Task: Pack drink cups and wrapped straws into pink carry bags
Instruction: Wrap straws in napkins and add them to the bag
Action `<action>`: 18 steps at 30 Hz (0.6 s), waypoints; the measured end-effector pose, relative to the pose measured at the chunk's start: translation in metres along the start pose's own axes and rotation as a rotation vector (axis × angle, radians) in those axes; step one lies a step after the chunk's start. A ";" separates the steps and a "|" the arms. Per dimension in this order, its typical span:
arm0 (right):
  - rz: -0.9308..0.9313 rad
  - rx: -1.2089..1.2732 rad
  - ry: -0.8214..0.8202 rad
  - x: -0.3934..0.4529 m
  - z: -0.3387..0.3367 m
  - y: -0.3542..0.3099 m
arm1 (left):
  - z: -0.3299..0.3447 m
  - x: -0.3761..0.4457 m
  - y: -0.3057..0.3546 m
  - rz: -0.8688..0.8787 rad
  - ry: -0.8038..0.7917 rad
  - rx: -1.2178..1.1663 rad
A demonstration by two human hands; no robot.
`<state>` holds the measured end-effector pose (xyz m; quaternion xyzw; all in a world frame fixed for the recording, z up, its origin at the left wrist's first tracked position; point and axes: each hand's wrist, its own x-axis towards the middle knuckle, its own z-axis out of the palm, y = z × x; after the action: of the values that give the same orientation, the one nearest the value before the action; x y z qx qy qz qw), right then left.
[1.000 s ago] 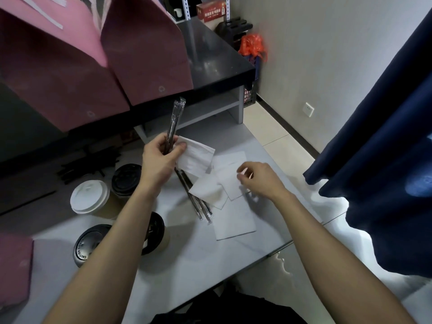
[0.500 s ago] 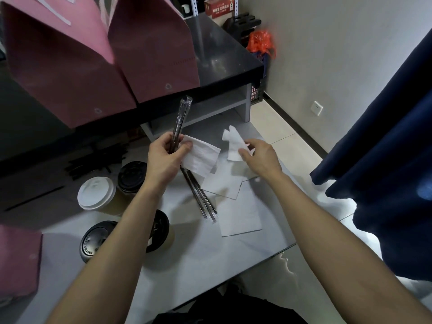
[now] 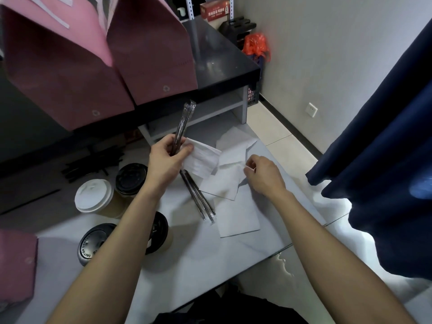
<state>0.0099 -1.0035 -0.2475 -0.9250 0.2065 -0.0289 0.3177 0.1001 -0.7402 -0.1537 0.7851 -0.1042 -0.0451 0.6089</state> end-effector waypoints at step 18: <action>-0.254 0.894 -0.239 -0.026 -0.058 -0.104 | -0.016 -0.015 0.034 -0.050 -0.062 -0.213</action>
<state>0.0129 -0.9519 -0.1371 -0.7123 0.0214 -0.0469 0.7000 0.0855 -0.7295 -0.1177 0.7165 -0.0981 -0.0955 0.6841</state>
